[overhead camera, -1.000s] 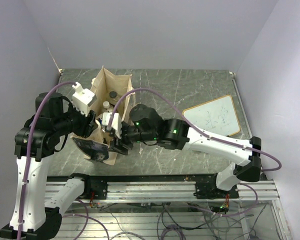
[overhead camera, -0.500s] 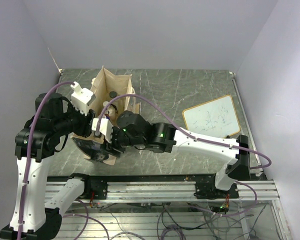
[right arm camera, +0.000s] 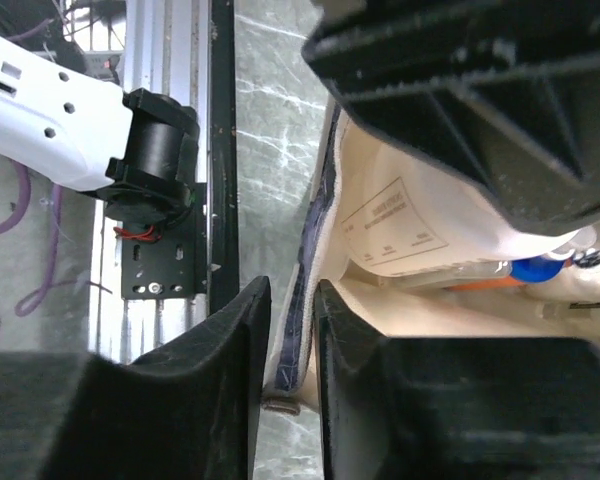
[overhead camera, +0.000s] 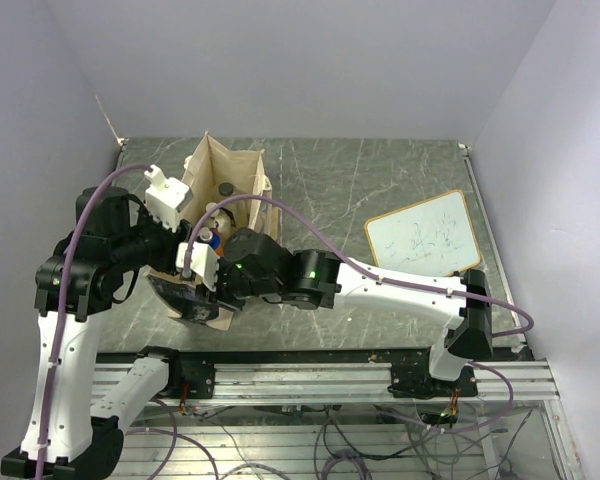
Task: Place the personal care products into the canvas bag
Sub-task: Place the care product in the canvas bag.
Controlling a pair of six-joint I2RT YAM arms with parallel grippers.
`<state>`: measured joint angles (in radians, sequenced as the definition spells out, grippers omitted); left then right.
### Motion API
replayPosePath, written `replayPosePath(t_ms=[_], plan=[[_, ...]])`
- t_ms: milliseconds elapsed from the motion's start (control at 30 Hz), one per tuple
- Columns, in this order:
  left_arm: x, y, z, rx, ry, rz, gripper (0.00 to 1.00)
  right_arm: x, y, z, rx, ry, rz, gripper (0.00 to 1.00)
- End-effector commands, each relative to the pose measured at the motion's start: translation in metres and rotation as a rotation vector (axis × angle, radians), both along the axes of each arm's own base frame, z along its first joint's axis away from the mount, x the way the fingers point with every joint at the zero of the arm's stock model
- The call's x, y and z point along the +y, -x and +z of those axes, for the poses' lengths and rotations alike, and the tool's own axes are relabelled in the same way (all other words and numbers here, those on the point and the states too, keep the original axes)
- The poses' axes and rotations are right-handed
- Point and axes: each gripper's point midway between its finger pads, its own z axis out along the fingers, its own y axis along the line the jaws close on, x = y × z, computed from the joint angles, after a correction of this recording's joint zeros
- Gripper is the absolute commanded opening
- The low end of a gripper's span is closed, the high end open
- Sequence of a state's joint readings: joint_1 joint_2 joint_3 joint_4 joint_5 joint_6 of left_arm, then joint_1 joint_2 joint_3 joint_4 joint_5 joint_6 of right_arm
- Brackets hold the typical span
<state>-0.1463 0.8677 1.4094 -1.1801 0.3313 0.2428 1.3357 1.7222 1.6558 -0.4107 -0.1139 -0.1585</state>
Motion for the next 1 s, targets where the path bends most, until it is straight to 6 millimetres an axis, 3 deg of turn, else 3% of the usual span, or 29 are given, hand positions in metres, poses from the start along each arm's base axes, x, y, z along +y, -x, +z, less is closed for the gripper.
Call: replayPosePath(t_ms=[0,133,433,767,967], plan=[[-0.001,-0.012,0.02,-0.118,0.012,-0.012,0.07,0.01,0.004,0.022,-0.027,-0.056,0.037,0.18],[-0.01,-0.005,0.013,-0.096,0.014,-0.087,0.07,0.014,0.001,0.04,-0.064,-0.088,0.046,0.0],[-0.016,0.002,0.003,-0.063,-0.016,-0.181,0.07,0.018,0.001,0.068,-0.122,-0.137,0.081,0.0],[-0.018,0.012,0.008,-0.027,-0.006,-0.207,0.07,0.011,-0.004,0.06,-0.169,-0.109,0.094,0.0],[-0.013,0.01,-0.008,0.047,-0.027,-0.178,0.07,0.01,-0.001,0.063,-0.205,-0.108,0.137,0.0]])
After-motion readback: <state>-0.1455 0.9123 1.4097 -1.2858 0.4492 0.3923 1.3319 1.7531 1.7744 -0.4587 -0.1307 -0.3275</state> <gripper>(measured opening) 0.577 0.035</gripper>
